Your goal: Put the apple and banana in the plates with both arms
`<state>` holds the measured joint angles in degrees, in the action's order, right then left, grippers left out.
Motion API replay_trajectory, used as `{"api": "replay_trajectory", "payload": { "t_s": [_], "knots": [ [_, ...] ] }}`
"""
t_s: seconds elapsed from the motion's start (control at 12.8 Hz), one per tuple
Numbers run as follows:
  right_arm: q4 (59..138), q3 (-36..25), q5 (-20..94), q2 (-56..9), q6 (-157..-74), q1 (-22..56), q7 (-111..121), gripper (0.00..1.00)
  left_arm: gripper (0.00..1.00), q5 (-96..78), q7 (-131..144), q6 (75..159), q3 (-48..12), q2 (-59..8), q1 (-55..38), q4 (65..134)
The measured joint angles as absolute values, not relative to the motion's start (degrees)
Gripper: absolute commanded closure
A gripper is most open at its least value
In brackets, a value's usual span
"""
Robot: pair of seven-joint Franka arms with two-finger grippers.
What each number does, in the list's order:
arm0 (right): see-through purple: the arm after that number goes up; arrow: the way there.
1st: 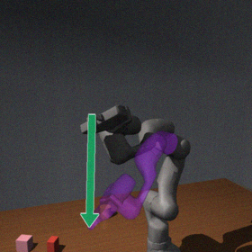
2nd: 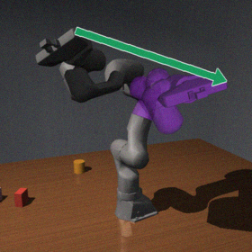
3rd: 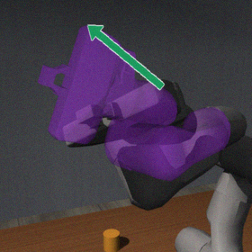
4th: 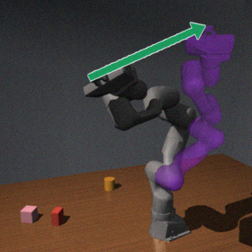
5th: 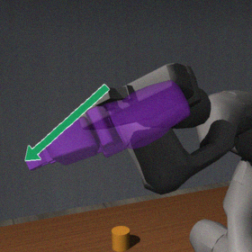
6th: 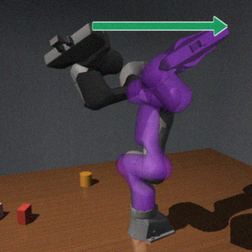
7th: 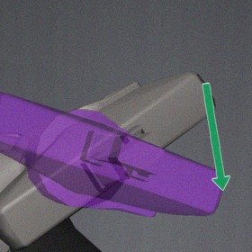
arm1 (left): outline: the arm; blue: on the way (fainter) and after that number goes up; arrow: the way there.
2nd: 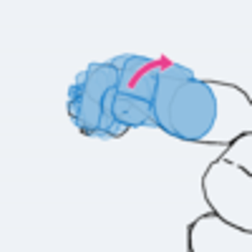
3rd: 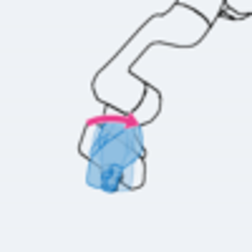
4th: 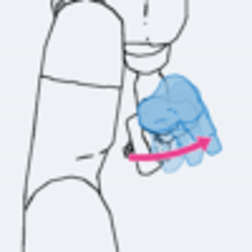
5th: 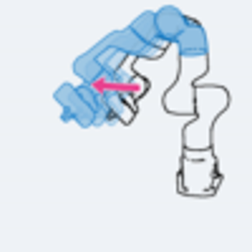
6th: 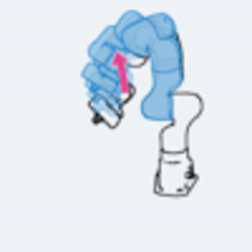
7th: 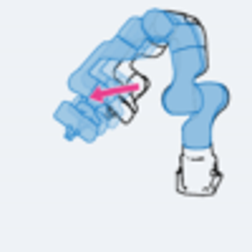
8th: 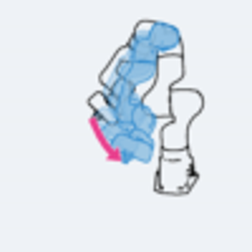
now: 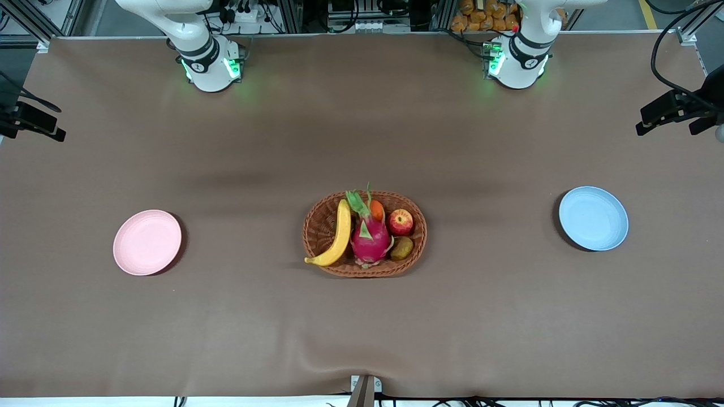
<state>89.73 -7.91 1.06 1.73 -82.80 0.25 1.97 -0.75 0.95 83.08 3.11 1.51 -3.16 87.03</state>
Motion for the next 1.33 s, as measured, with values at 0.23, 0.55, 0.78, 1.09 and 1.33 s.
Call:
{"api": "replay_trajectory", "payload": {
  "t_s": [0.23, 0.55, 0.78, 1.09, 1.33],
  "knots": [
    [89.7, -7.9, 1.1, 1.7, -82.8, 0.2, 2.0, 0.00, 0.00, -0.7, 1.0, 83.1, 3.1, 1.5, -3.2, 87.0],
    [89.8, -7.9, 1.1, 1.7, -82.8, 0.2, 2.0, 0.00, 0.00, -0.8, 1.0, 82.8, 3.1, 1.3, -3.1, 87.4],
    [89.8, -7.9, 1.1, 1.7, -82.8, 0.2, 2.0, 0.00, 0.00, -1.0, 1.0, 81.8, 2.7, 0.4, -3.6, 87.7],
    [89.9, -7.9, 1.1, 1.7, -82.8, 0.2, 2.0, 0.00, 0.00, -4.1, 1.0, 81.8, 2.3, -3.0, -4.8, 87.9],
    [90.1, -7.9, 1.5, 1.7, -82.8, 0.3, 2.0, 0.00, 0.00, -4.4, 0.6, 82.3, 1.1, -6.1, -5.5, 87.9]
  ]
}}
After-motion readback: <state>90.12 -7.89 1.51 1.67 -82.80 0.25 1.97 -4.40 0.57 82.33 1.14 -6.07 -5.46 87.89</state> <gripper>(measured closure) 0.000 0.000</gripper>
